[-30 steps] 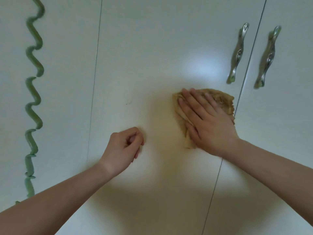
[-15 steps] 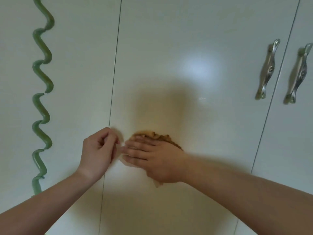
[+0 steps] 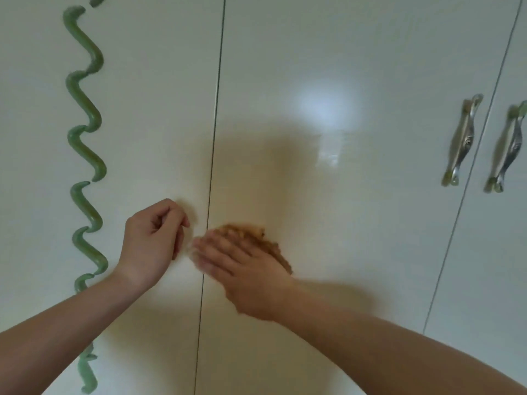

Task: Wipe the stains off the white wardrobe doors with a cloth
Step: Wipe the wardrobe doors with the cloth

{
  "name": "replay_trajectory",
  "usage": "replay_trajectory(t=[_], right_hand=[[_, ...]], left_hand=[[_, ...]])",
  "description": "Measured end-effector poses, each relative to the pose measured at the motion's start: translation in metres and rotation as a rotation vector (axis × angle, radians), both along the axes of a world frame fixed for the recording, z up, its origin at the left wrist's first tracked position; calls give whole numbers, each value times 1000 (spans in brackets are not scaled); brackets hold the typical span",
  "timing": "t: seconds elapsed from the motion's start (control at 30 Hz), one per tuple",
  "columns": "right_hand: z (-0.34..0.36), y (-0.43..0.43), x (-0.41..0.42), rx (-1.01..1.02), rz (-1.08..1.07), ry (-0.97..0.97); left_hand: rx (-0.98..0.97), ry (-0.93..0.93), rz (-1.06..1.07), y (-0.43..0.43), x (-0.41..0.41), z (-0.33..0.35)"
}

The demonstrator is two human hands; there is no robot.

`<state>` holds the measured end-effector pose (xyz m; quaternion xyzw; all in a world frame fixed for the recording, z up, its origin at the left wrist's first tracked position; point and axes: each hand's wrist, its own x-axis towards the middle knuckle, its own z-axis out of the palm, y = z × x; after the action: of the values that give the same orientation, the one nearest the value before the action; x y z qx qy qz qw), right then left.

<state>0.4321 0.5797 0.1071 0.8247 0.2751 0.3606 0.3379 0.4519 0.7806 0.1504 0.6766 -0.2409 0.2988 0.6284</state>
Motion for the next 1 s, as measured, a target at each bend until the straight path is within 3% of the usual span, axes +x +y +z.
replay_trajectory(t=[0.07, 0.13, 0.33, 0.47, 0.5, 0.57, 0.63, 0.73, 0.9, 1.0], right_hand=[[-18, -27, -16, -196, 1, 175], [1, -71, -36, -136, 11, 137], [68, -189, -106, 335, -189, -333], [55, -125, -66, 876, -225, -597], [47, -102, -53, 861, -200, -560], [33, -85, -47, 592, -97, -369], [30, -116, -64, 312, 5, -148], [41, -199, -111, 126, -21, -52], [42, -340, -196, 258, -242, -261], [42, -414, -243, 594, -350, -446]], left_hand=[[40, 26, -14, -6, -3, 1], [78, 43, -53, -21, -9, 1], [193, 48, -237, -75, -33, 6], [229, 14, -310, -97, -45, 16], [216, 8, -313, -99, -46, 18], [216, -7, -329, -109, -51, 20], [264, -32, -344, -120, -57, 21], [302, -18, -362, -148, -65, 26], [304, -65, -430, -206, -89, 43], [363, -83, -490, -235, -107, 47]])
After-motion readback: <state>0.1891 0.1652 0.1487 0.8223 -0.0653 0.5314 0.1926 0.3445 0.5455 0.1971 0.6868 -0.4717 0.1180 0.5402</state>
